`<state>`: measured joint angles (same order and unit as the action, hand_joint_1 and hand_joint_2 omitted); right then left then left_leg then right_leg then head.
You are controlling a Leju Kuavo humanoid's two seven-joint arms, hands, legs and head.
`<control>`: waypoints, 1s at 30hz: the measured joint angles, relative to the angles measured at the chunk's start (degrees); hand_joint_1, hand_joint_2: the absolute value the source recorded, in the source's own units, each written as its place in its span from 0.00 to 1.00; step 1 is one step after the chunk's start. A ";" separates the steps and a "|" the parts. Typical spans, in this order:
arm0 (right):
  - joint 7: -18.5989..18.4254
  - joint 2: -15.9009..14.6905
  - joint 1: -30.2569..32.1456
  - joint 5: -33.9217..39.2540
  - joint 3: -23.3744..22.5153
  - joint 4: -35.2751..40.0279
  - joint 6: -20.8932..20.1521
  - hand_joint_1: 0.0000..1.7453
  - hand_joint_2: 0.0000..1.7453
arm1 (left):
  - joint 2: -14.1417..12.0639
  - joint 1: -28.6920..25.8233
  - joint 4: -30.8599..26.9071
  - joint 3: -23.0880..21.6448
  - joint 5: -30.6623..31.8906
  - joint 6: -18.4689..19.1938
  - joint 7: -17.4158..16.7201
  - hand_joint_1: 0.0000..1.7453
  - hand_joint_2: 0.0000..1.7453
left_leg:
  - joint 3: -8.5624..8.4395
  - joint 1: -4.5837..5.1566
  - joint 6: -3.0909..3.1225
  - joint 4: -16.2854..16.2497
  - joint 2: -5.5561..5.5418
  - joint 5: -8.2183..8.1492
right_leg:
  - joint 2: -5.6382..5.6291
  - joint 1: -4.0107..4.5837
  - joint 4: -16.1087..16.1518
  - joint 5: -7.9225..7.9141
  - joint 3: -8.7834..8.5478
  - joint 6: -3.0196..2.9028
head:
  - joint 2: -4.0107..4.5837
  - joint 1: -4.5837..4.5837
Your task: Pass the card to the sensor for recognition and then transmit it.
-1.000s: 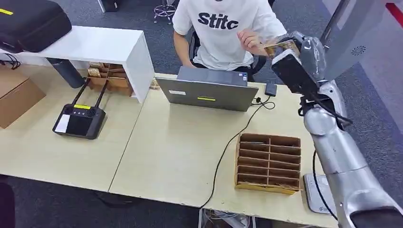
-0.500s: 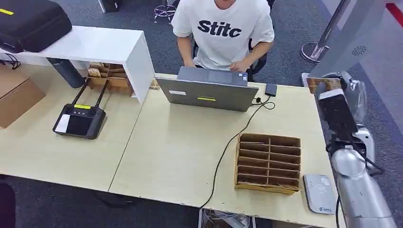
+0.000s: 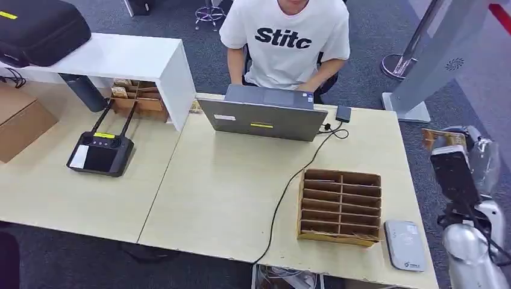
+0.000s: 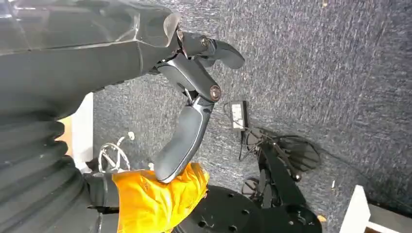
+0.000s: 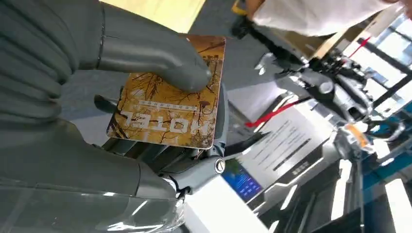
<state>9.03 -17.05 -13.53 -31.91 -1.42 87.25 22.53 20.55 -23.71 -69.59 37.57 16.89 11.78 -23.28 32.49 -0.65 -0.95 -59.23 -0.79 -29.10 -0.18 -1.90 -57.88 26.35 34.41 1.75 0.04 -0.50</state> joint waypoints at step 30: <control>-4.60 5.13 24.88 -5.14 -10.82 13.75 -7.01 1.00 1.00 | 0.09 -11.78 -23.16 -10.77 -2.07 -4.55 -3.86 0.00 1.00 | 0.00 -0.02 0.03 0.03 0.04 -0.26 | -0.04 0.01 0.01 0.30 -0.03 0.06 | 0.00 0.02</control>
<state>4.44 -11.91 11.35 -37.05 -12.24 101.00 15.52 20.63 -35.49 -92.75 26.80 14.82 7.23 -27.14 32.49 -0.66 -0.92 -59.19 -0.75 -29.37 -0.22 -1.89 -57.87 26.65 34.38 1.82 0.04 -0.48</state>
